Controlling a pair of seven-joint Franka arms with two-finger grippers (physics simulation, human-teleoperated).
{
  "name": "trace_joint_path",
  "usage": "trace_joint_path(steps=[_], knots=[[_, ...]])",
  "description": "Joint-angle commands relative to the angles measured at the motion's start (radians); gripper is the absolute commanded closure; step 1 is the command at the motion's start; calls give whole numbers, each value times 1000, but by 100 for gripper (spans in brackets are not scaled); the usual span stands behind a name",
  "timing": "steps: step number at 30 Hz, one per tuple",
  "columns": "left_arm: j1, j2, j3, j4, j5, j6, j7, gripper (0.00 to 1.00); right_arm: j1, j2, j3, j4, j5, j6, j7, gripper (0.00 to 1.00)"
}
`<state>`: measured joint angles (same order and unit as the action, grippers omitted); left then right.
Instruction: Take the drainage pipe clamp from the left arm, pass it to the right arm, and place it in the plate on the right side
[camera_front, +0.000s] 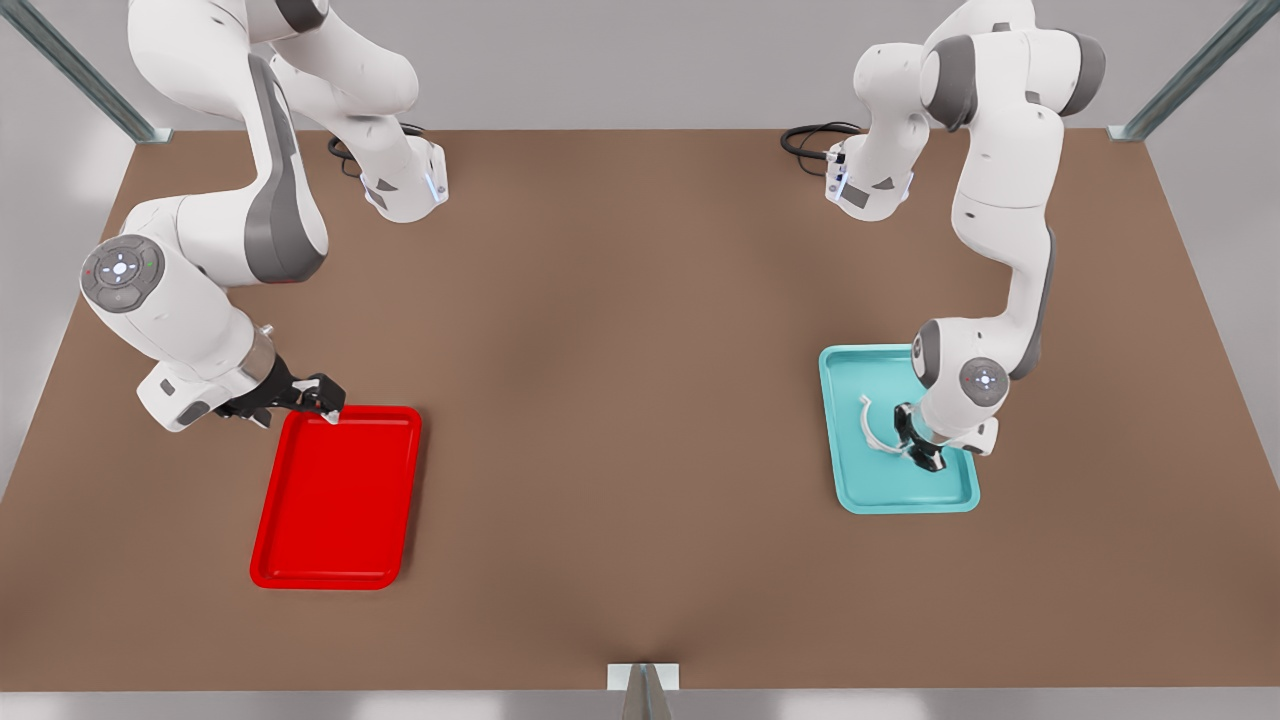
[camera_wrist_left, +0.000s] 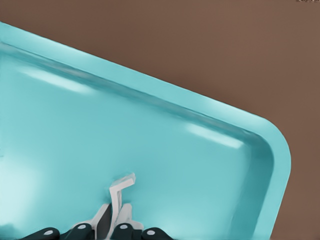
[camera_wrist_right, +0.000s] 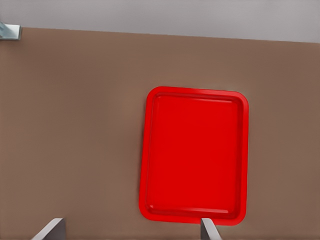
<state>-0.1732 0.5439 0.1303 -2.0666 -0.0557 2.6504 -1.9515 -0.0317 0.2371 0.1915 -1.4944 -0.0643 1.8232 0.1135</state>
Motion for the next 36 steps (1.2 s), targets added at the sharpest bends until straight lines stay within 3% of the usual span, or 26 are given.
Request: trace_joint_path(steps=[1, 12, 14, 18, 22, 26, 30, 36], knots=[[-2, -1, 0, 0, 0, 5, -196, 79, -1, -1, 0, 0, 0, 2, -3, 0], [-2, -19, 2, 11, 4, -9, -133, 79, -1, -1, 0, 0, 0, 1, -5, 0], [-2, -18, 0, 68, 5, -78, -72, 79, -1, -1, 0, 0, 1, 1, -5, 0], [-28, -16, -1, 325, -3, -446, -47, 79, -1, -1, 0, 0, 1, 2, -5, 0], [-141, -12, -8, 425, -142, -558, -268, 79, -1, -1, 0, 0, 1, 2, -5, 0], [-365, 47, -8, 572, -273, -556, -705, 79, -1, -1, -1, -1, 1, 2, -5, 0], [-474, 125, -8, 706, -271, -478, -978, 79, 12, 17, 2, -26, 1, 14, -6, 0], [-583, 202, -37, 823, -270, -343, -1192, 79, 84, 106, 180, -20, 0, 113, 248, 0]])
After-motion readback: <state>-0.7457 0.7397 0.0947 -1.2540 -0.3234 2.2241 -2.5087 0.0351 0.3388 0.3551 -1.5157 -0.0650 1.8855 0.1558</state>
